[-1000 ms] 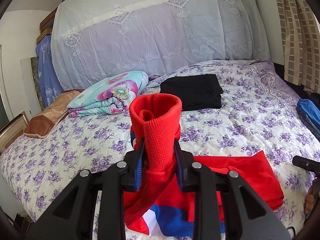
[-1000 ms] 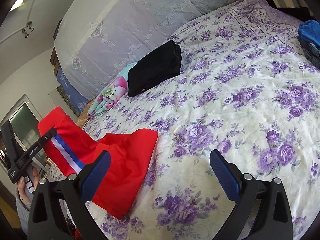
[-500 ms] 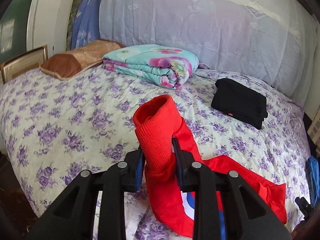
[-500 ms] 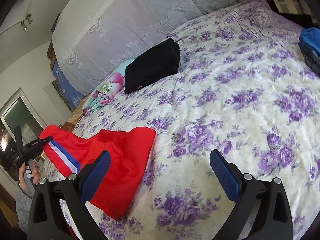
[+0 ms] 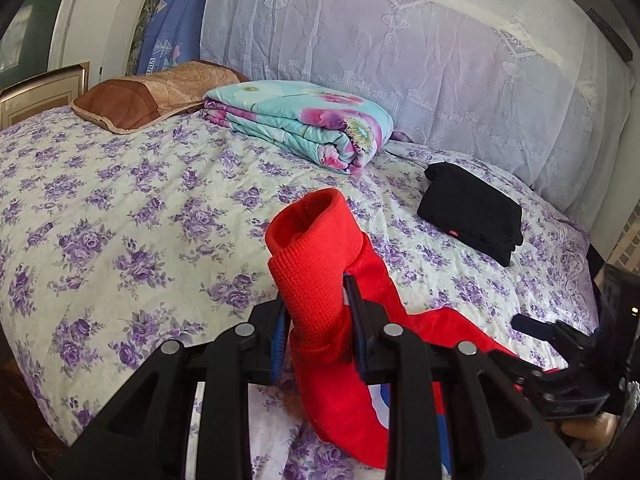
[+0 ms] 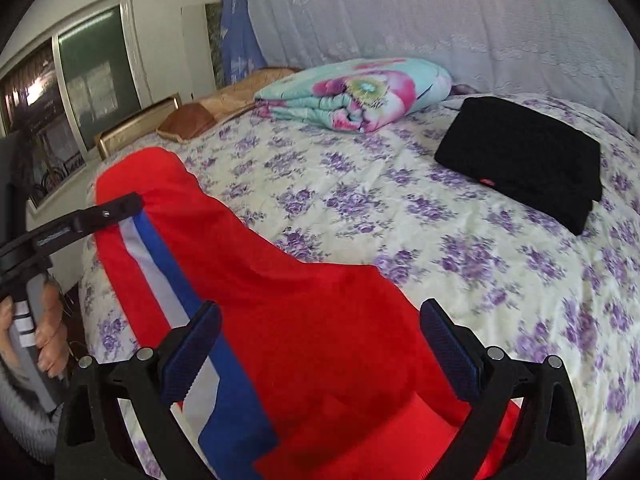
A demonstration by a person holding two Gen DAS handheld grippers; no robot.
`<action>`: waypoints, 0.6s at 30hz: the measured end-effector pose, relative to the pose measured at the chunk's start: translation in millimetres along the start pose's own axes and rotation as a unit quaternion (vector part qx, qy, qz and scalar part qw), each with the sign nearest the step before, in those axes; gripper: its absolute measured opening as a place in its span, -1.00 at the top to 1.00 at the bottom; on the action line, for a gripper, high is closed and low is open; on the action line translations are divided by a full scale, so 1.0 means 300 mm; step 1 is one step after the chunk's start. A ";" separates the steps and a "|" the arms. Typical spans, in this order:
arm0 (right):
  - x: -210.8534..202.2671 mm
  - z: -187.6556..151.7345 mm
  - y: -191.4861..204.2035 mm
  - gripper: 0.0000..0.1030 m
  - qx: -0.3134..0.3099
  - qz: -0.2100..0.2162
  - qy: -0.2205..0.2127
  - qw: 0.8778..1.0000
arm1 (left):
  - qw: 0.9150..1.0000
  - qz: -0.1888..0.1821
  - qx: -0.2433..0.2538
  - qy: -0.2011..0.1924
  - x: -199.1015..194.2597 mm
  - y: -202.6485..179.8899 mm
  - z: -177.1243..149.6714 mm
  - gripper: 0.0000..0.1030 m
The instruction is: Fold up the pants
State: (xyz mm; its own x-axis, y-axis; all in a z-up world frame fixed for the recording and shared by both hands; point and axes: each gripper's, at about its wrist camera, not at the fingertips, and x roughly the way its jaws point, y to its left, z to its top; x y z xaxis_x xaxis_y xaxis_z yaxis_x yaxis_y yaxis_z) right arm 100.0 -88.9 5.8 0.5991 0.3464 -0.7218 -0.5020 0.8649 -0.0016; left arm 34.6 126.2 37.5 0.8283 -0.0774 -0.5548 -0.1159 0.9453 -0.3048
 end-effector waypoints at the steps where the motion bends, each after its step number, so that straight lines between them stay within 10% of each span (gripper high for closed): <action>1: 0.048 0.018 0.013 -0.93 -0.008 -0.012 0.015 1.000 | 1.000 -0.003 -0.002 0.001 0.005 0.009 -0.001 0.52; 9: 0.281 0.107 -0.030 -0.92 0.013 -0.066 0.072 0.995 | 1.000 -0.020 -0.014 0.010 0.041 0.051 -0.005 0.52; 18: 0.163 0.043 0.078 -0.92 -0.087 -0.076 0.064 0.991 | 0.999 -0.032 -0.039 0.017 0.087 0.116 -0.009 0.52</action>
State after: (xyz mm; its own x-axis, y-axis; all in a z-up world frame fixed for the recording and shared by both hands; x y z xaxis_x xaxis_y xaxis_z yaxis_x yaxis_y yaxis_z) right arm 125.5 -47.1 -20.5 0.5979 0.1587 -0.7857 -0.5193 0.8234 -0.2288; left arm 50.7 156.2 10.3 0.8160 -0.1482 -0.5587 -0.1079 0.9106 -0.3991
